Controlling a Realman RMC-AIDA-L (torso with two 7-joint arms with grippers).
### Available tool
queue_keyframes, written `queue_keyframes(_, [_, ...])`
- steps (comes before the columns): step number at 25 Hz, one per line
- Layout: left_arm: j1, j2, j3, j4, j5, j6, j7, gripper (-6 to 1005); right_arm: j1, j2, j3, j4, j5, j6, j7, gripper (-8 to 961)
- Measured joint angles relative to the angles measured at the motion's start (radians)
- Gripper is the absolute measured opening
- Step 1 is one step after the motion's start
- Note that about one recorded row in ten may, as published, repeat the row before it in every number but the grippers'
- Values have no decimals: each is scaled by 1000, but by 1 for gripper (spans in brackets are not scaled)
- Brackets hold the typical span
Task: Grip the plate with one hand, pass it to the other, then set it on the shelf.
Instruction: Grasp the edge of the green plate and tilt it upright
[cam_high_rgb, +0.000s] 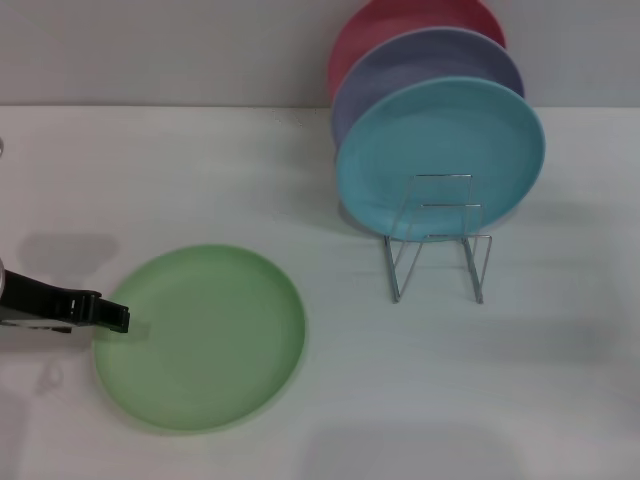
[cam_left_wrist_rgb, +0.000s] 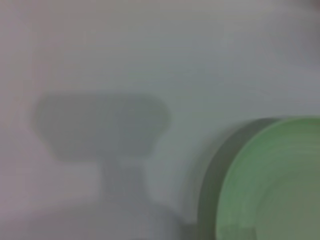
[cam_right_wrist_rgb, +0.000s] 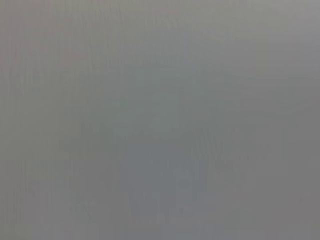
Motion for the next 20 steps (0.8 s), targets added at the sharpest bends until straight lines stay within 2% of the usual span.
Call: queue_keyframes(20, [-26, 0, 23, 66, 11, 19, 8, 634, 5, 0, 0, -1, 2, 3, 0, 741])
